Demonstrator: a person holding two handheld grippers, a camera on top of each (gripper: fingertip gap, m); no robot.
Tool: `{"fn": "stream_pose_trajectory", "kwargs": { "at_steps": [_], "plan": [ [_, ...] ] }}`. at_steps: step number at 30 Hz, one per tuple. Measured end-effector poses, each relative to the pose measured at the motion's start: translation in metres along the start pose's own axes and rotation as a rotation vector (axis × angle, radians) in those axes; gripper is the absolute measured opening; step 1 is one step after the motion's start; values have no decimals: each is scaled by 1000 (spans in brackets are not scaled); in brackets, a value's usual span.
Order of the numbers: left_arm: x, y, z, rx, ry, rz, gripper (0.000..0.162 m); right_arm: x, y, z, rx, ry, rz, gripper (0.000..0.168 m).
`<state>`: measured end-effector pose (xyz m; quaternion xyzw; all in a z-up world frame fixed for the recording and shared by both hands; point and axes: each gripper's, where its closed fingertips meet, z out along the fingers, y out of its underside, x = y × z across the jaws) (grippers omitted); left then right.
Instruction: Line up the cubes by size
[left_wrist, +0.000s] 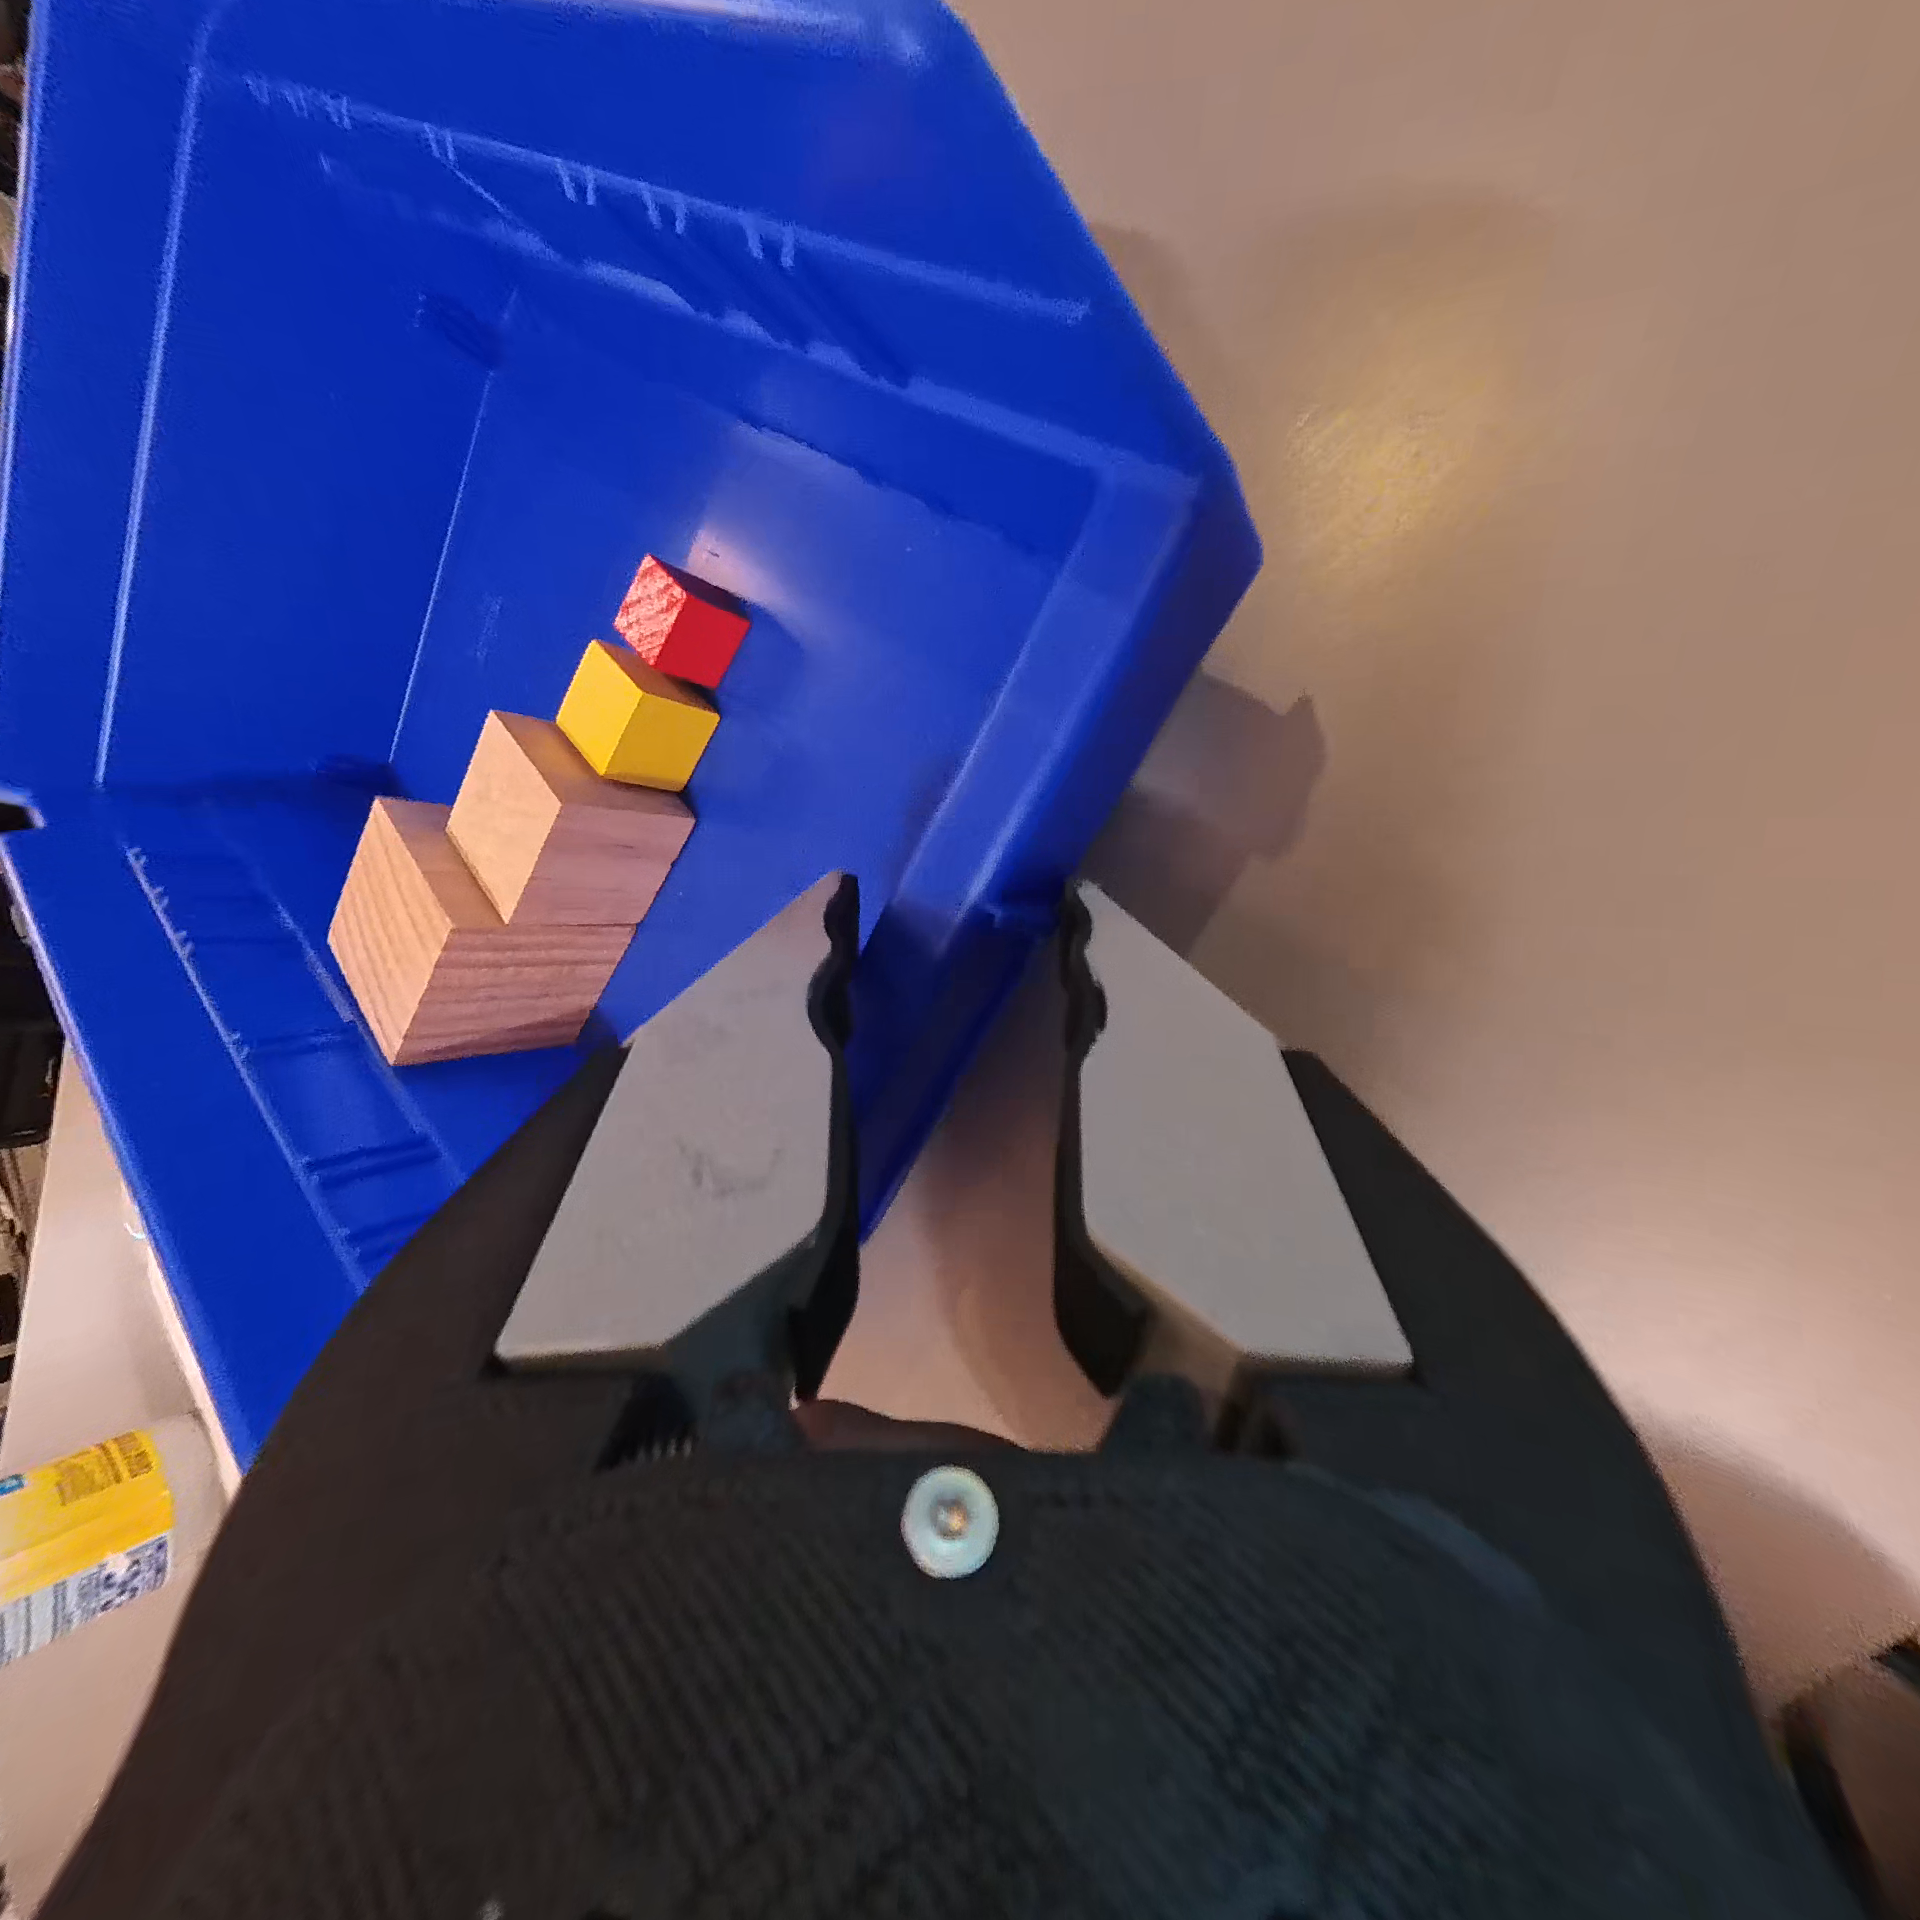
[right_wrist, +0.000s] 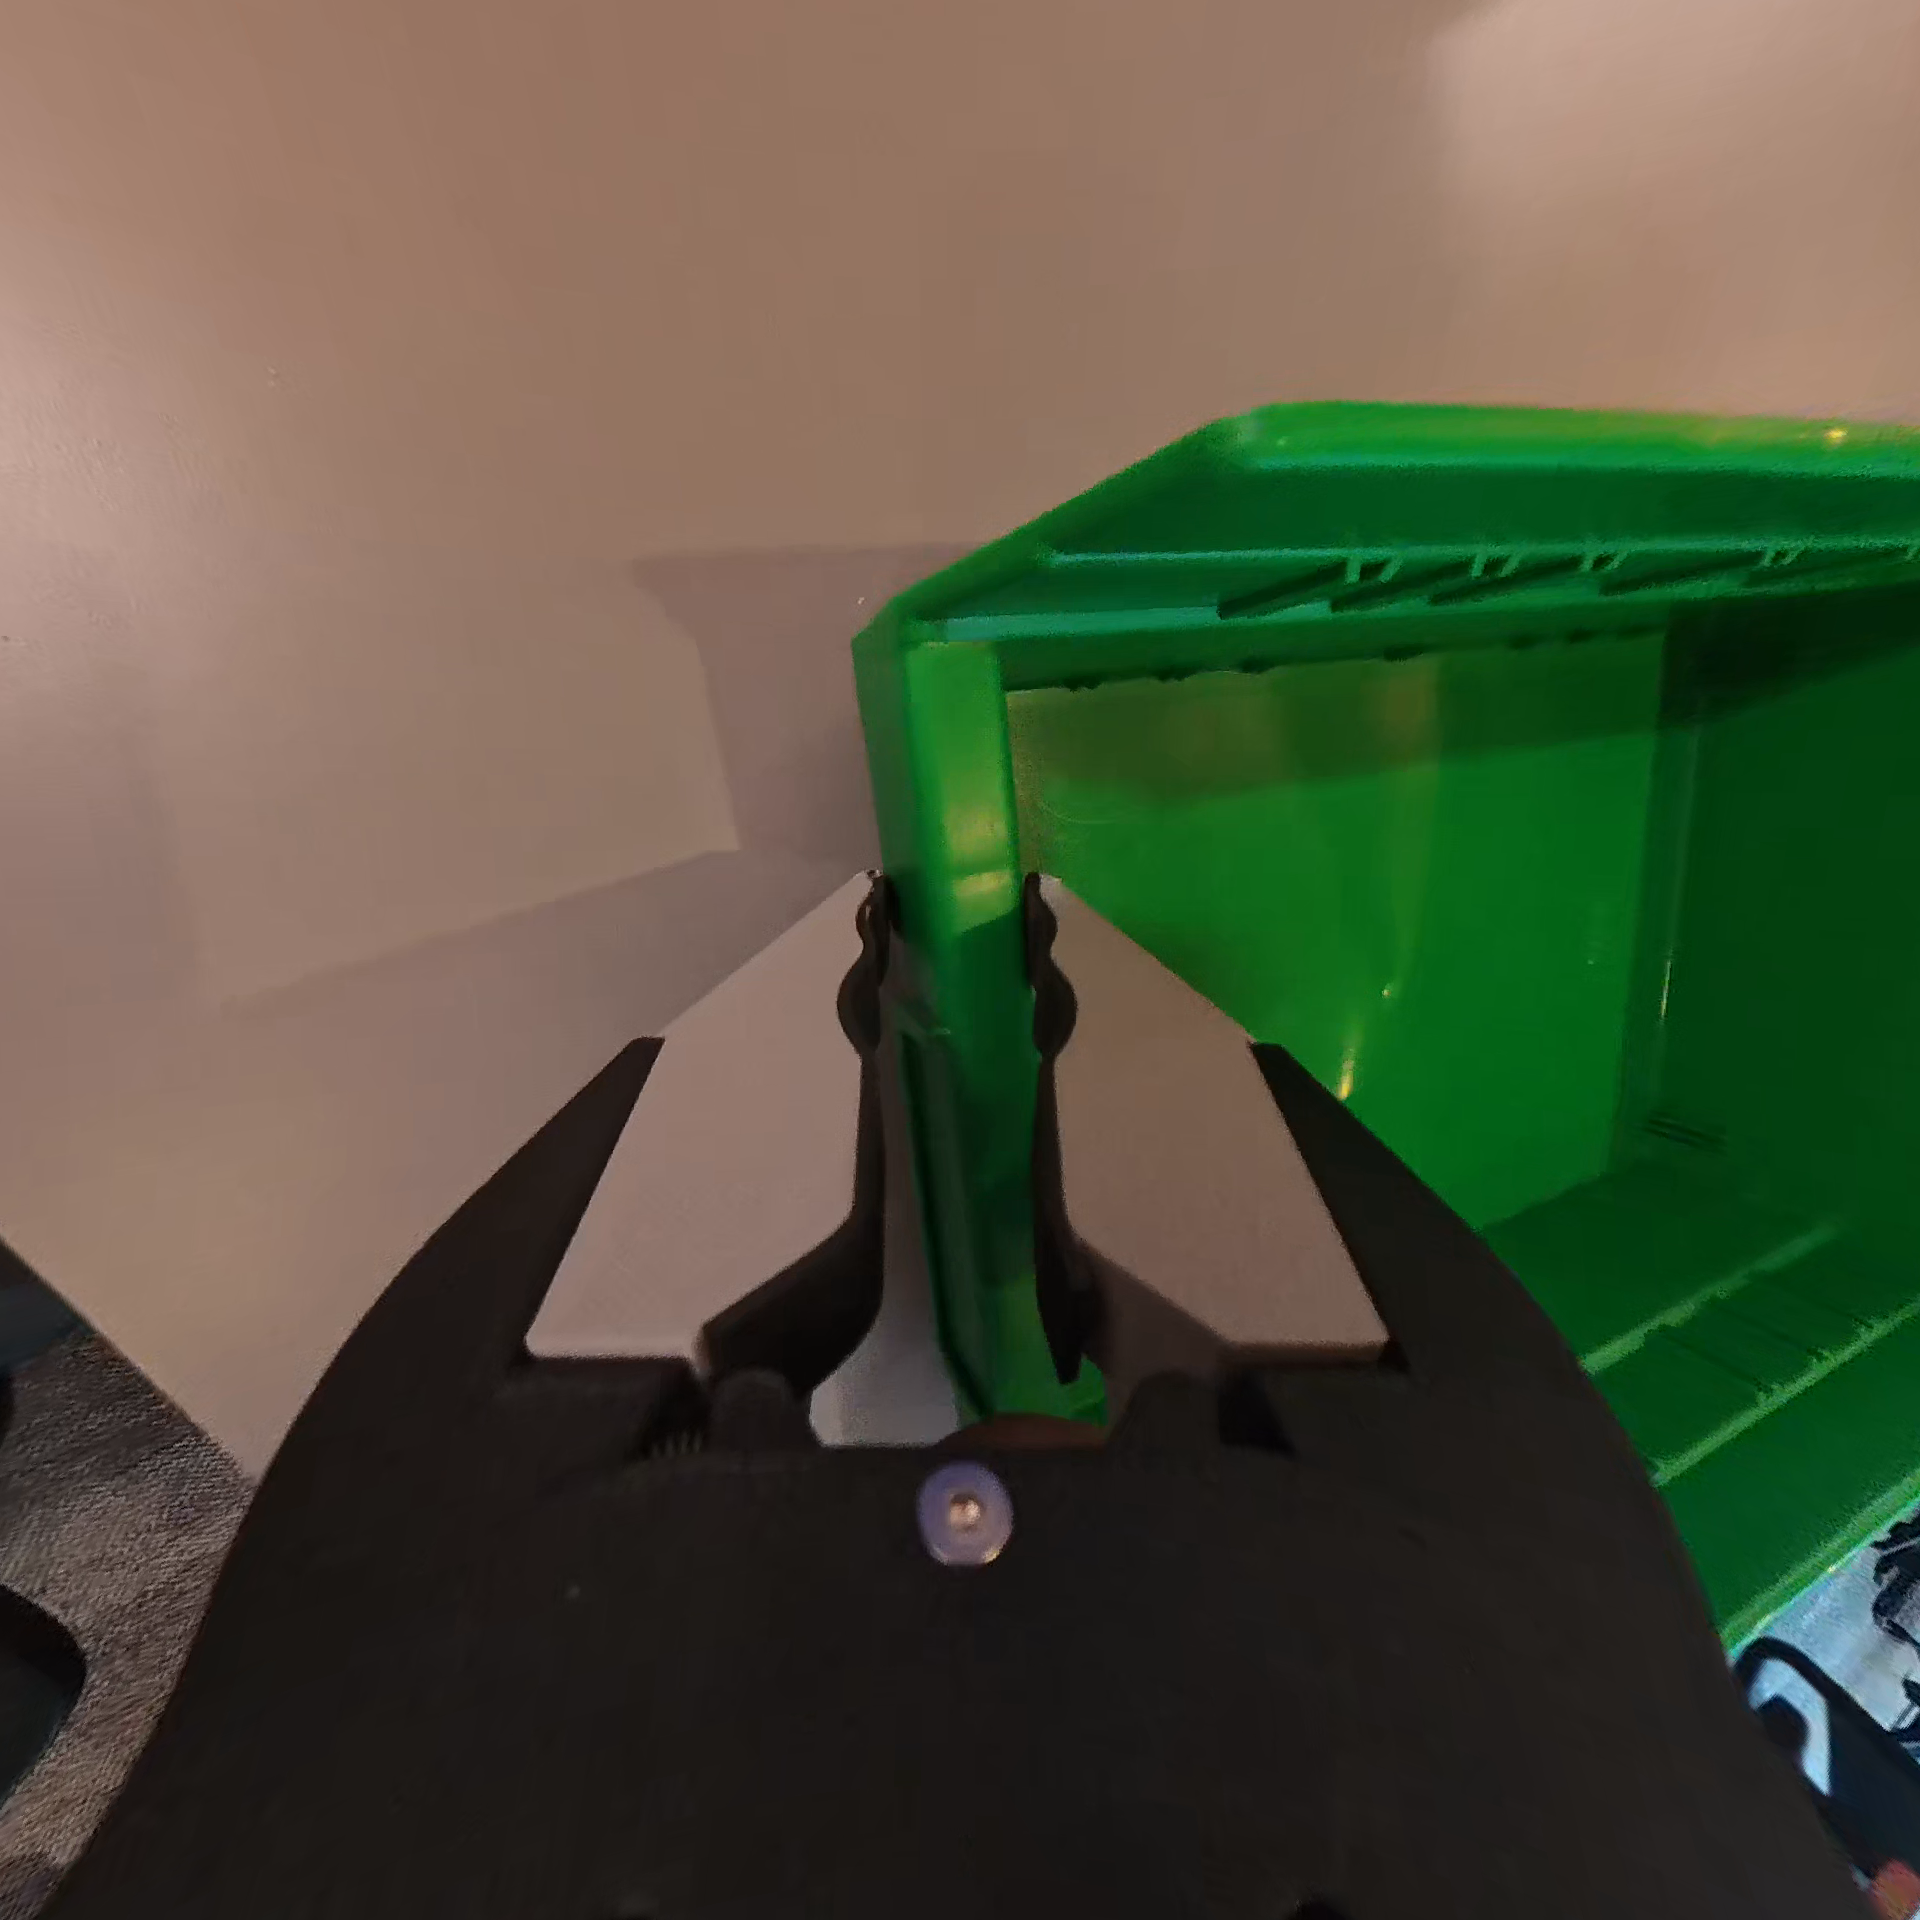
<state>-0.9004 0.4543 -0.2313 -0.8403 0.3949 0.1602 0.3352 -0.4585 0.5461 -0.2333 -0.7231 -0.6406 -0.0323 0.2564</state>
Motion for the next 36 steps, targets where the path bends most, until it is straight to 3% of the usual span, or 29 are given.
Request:
{"fn": "stream_pose_trajectory", "kwargs": {
  "at_steps": [2, 5, 9, 13, 16, 20, 24, 28, 32, 36],
  "plan": [
    [-5, 7, -5, -47, -46, -16, 40, 0, 4, -4, 1, 3, 23, 25],
    [-9, 5, -29, -29, -162, -58, 41, 3, -5, -25, 111, 30, 108, 40],
    [6, -32, -86, 250, -222, -275, 38, 6, -40, -72, 387, 77, 294, 58],
    [36, -89, -120, 567, -164, -520, 34, -22, -112, -112, 760, -65, 442, 58],
    [48, -106, -117, 605, -254, -568, 23, -36, -144, -103, 822, -77, 494, 23],
    [60, -111, -114, 597, -246, -525, 24, -45, -166, -77, 812, 35, 452, 30],
    [45, -92, -111, 664, -194, -666, 23, -53, -187, -57, 830, 45, 356, 27],
    [39, -75, -98, 708, -113, -750, 24, -52, -209, -44, 861, -26, 282, 17],
    [28, -67, -88, 691, -106, -774, 24, -41, -221, -30, 867, -127, 320, 26],
    [16, -83, -86, 693, -104, -749, 24, -40, -229, -25, 864, -258, 388, 30]
  ]
}}
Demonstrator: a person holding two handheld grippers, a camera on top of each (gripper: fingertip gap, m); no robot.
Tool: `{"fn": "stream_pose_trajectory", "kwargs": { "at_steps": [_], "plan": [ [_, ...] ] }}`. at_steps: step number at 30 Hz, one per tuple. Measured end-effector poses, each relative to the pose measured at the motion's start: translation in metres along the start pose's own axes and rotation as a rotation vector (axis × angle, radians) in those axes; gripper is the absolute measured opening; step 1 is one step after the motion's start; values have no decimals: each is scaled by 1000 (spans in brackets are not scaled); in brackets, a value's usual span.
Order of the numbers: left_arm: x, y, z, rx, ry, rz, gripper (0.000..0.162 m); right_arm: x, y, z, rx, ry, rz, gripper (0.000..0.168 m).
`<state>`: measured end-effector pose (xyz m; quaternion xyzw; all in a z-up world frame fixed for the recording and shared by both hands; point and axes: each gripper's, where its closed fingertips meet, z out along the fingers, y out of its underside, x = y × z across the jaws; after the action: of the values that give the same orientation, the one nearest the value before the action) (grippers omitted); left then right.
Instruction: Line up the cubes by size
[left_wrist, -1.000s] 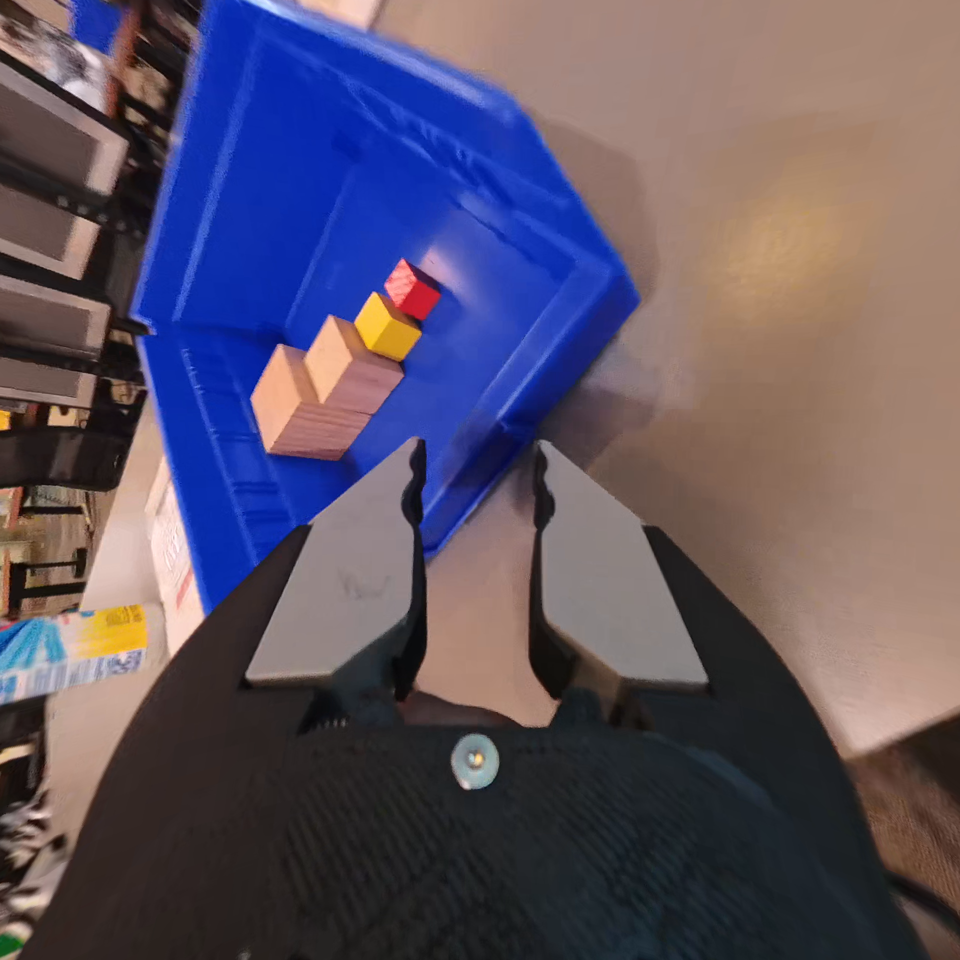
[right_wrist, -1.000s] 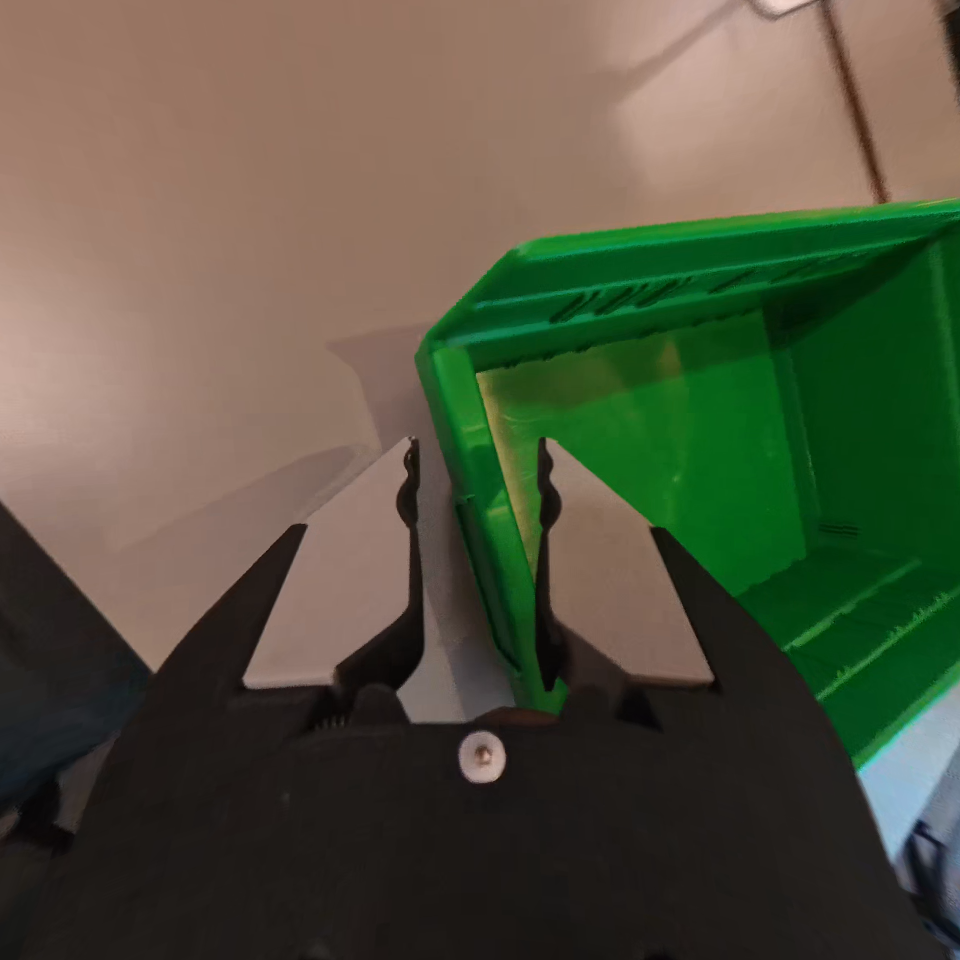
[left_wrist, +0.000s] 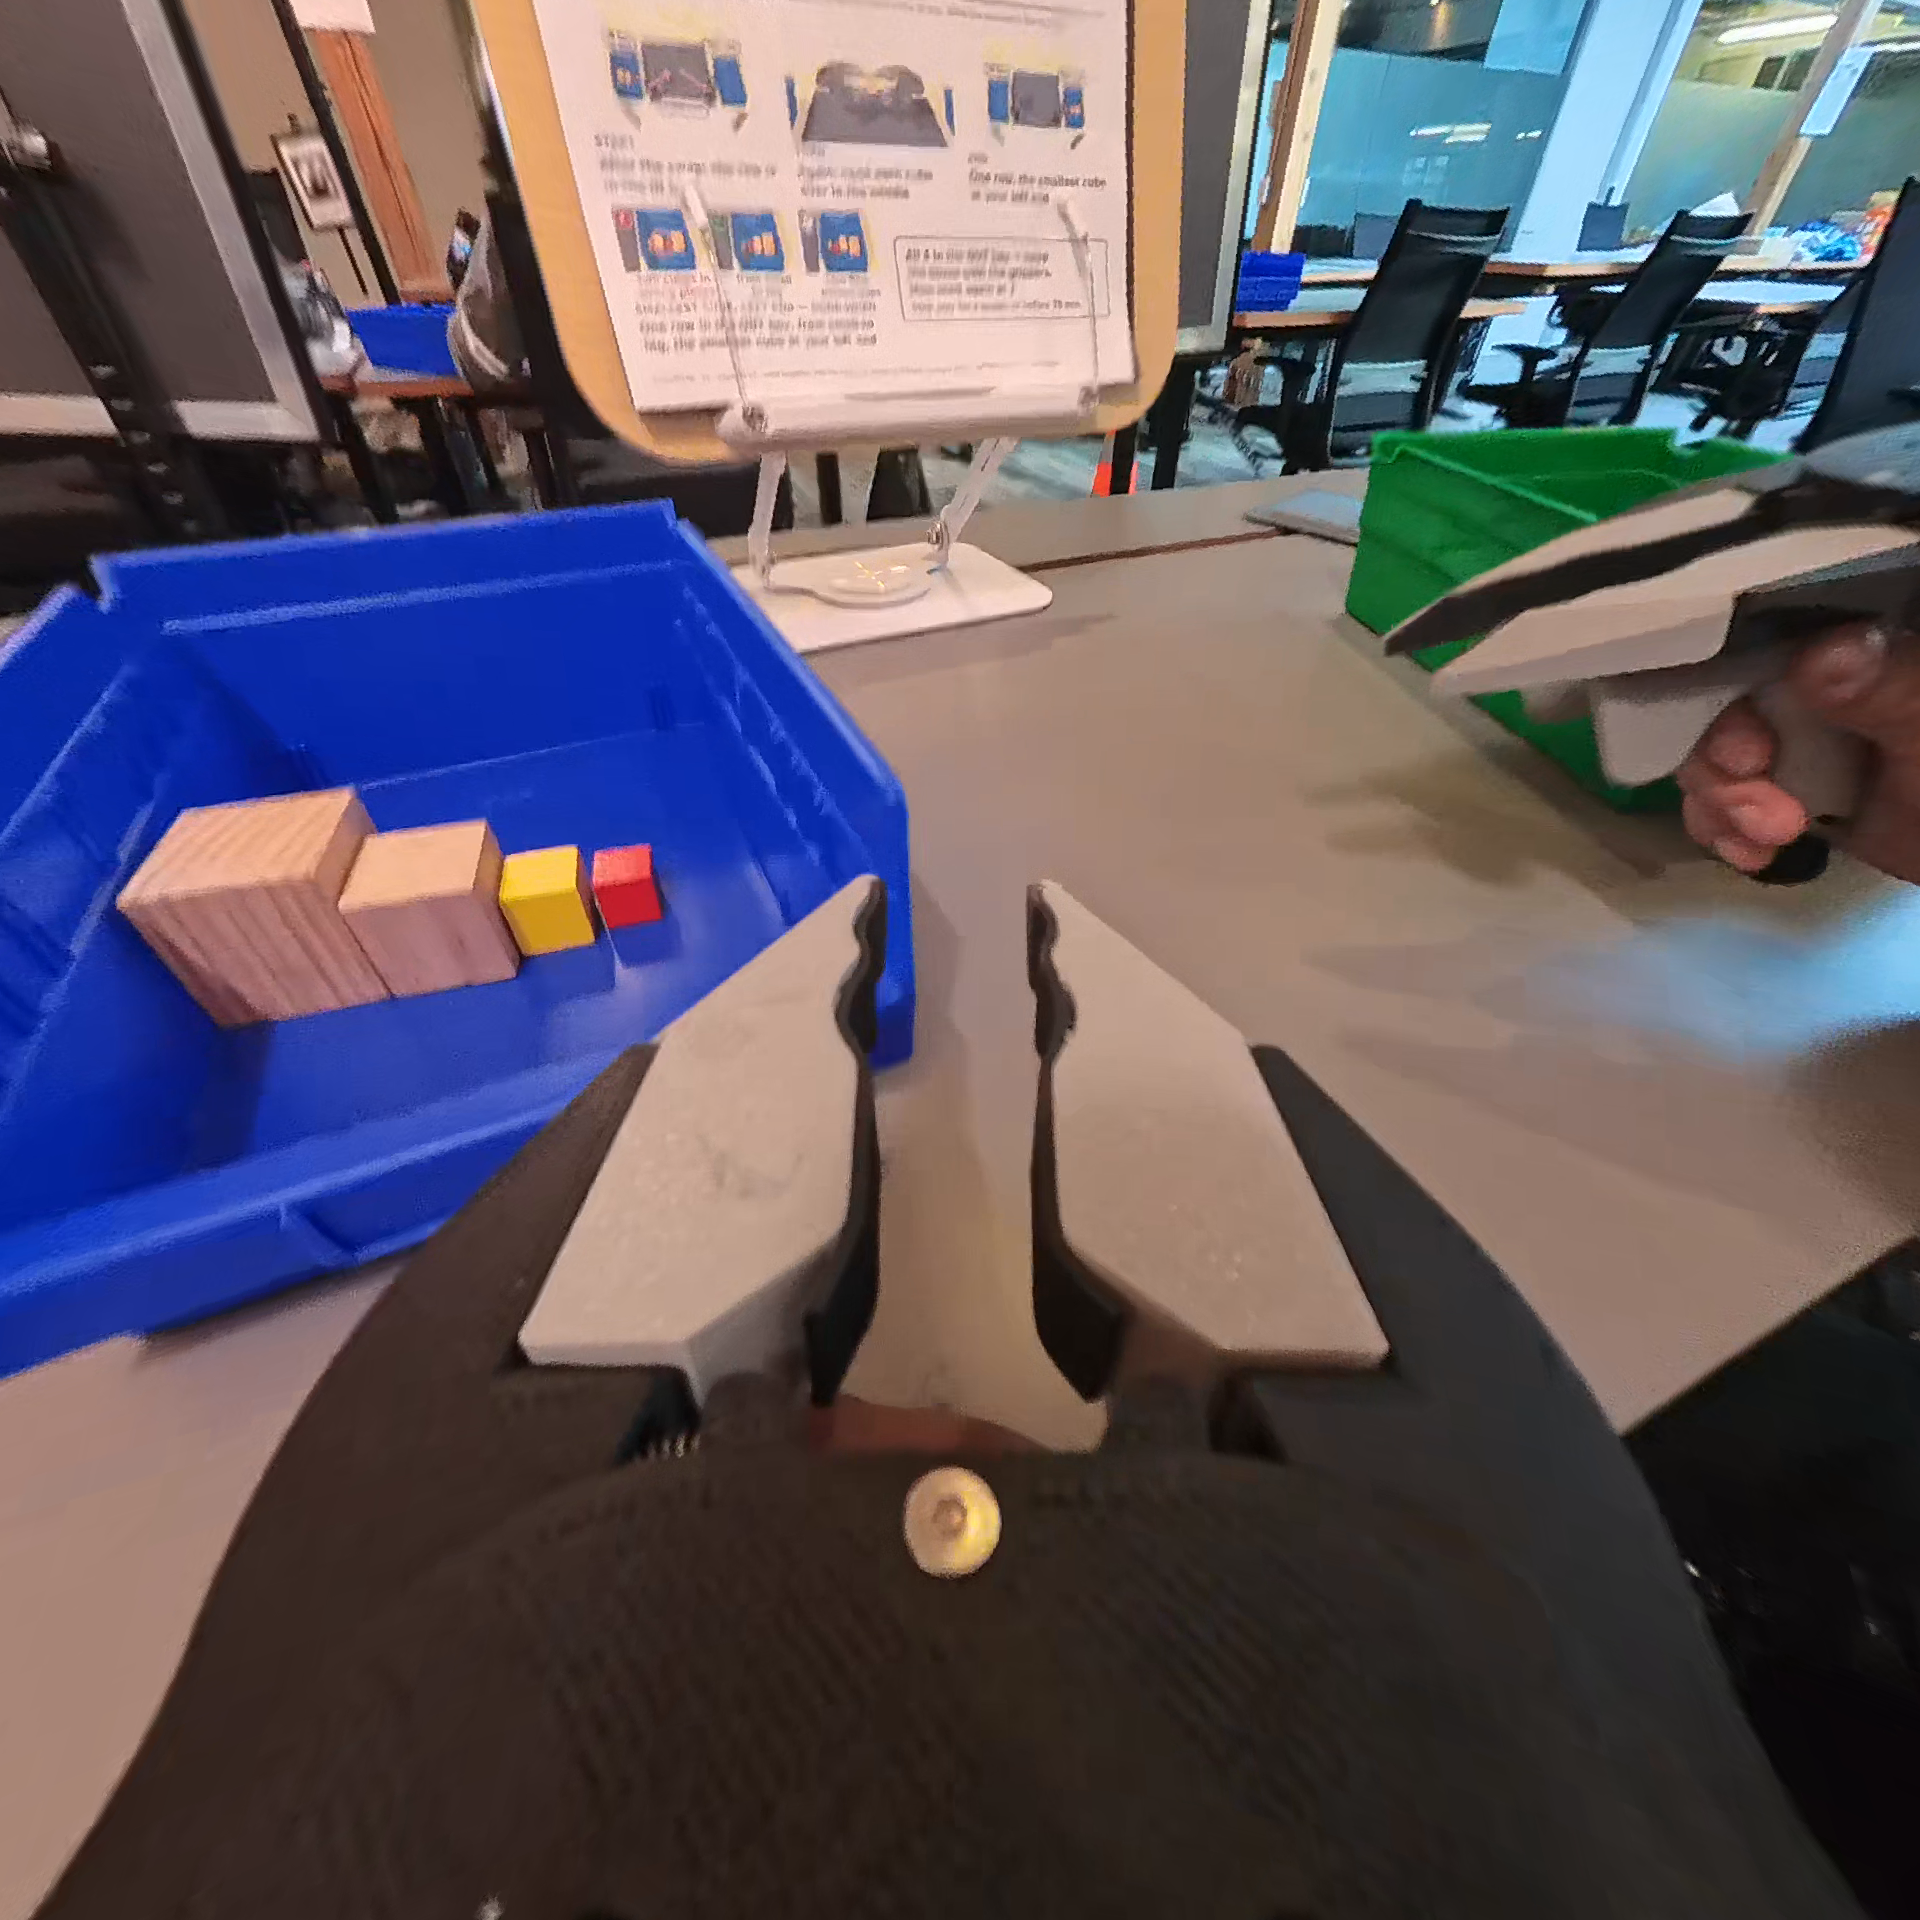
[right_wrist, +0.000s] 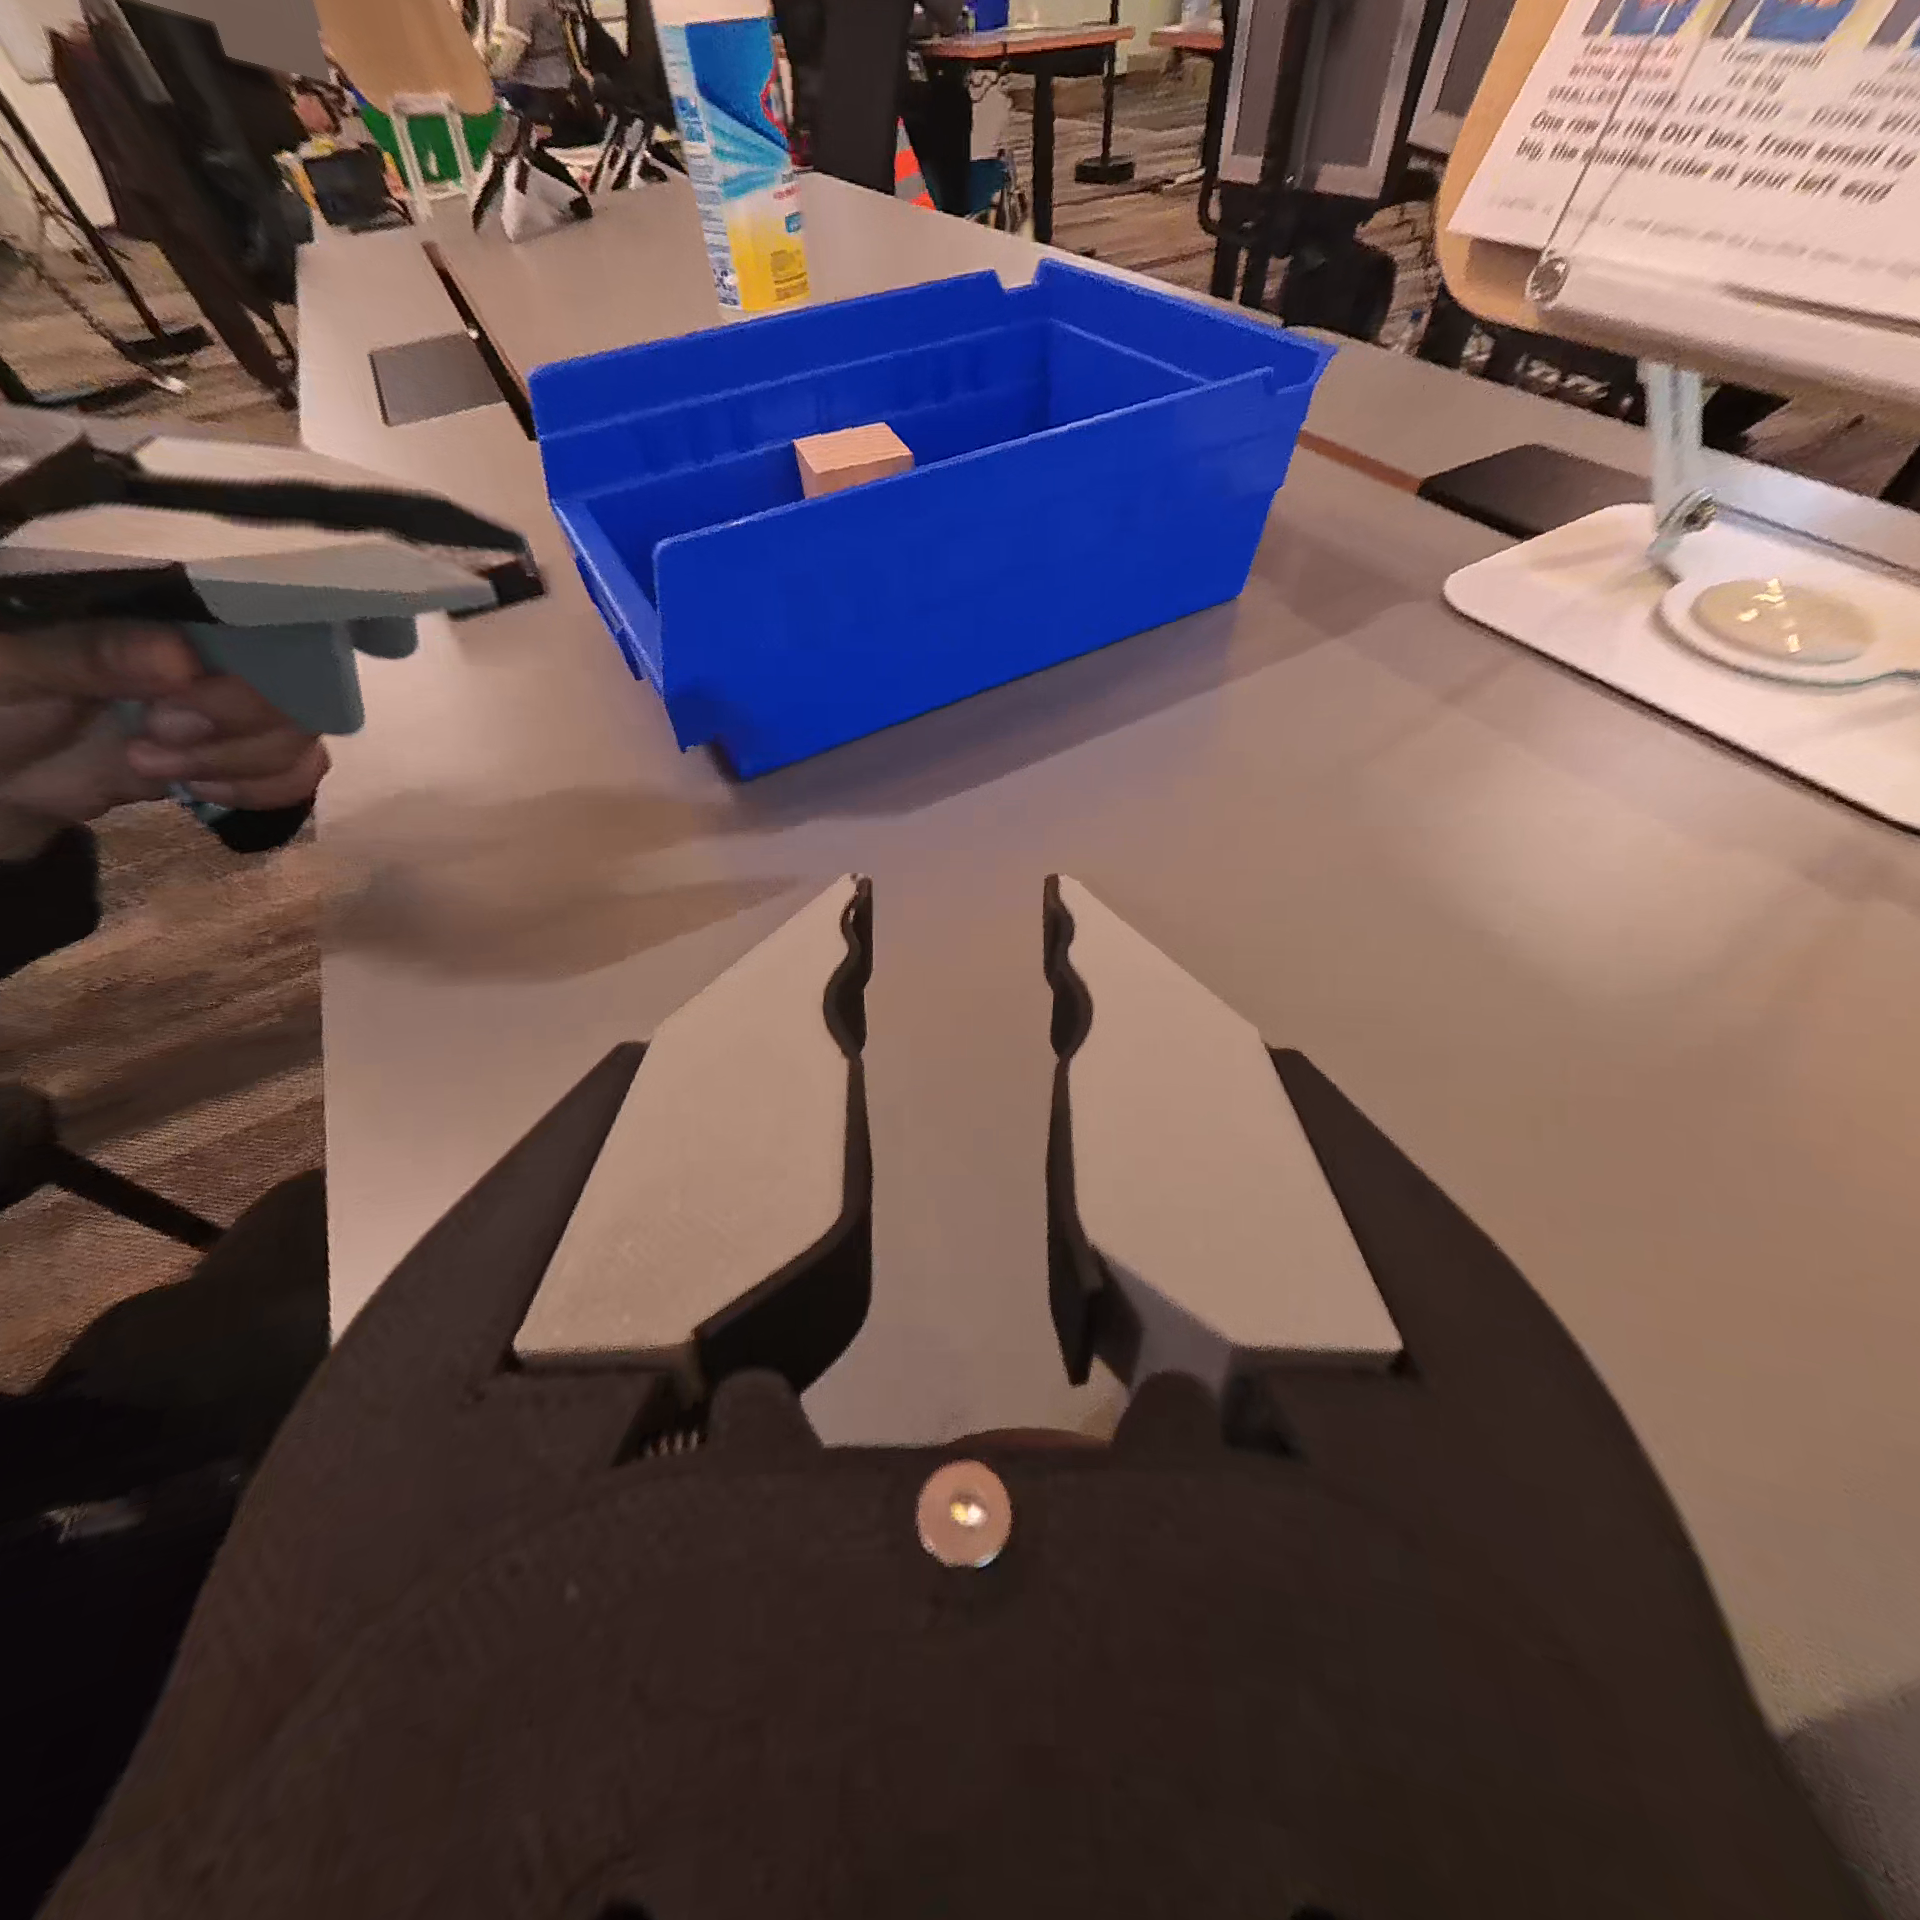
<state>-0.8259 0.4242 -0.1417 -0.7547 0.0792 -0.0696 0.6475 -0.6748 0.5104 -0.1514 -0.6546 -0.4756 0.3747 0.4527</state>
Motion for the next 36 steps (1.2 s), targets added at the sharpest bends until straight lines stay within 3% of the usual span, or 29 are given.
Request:
{"fn": "stream_pose_trajectory", "kwargs": {
  "at_steps": [3, 10, 13, 17, 19, 23, 27, 36],
  "plan": [
    [8, -12, 14, 8, 33, 48, 24, 10, 10, 2, -28, 63, -60, 22],
    [31, -32, 38, 36, 113, 41, 24, 25, 4, -6, 14, 143, -75, 29],
    [42, -32, 38, 34, 125, 80, 23, 30, 5, -12, 34, 128, -3, 38],
    [45, -35, 40, 19, 101, 117, 8, 32, 17, -14, 12, 122, 32, 56],
    [47, -40, 44, 9, 109, 90, 17, 36, 24, -14, -7, 156, 28, 67],
    [44, -54, 45, 12, 81, 86, 30, 38, 28, -16, -18, 190, 0, 69],
    [33, -68, 34, 61, 36, 53, 30, 32, 30, -14, -18, 169, 15, 70],
    [9, -60, 23, 58, -26, 69, 30, 39, 20, -20, 14, 227, -19, 70]
  ]
}}
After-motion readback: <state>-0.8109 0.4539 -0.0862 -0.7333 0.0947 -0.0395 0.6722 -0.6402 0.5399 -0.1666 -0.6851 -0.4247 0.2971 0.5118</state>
